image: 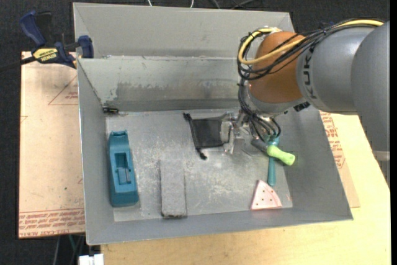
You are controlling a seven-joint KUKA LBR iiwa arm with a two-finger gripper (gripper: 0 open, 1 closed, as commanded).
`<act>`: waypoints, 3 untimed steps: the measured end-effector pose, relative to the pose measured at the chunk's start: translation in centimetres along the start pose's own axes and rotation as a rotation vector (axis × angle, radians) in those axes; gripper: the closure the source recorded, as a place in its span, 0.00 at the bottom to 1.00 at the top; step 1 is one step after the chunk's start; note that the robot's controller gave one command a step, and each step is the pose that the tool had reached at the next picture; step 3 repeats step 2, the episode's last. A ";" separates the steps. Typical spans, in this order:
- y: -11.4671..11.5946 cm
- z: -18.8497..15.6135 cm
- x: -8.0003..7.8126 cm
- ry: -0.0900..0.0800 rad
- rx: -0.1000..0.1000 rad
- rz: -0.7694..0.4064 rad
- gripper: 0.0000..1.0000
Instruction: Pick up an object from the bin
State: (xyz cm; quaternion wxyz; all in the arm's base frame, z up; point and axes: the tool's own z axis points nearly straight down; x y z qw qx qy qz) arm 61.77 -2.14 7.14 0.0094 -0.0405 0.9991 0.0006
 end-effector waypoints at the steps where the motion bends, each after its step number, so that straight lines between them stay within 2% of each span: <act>1: 2.8 -4.9 -1.2 0.001 0.000 -0.141 1.00; 2: 0.9 -12.4 0.1 0.006 -0.001 -0.071 1.00; 3: 0.9 -12.4 0.1 0.006 -0.001 -0.071 1.00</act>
Offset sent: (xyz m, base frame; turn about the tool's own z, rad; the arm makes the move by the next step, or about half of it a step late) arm -0.0077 0.0009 0.1409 -0.0517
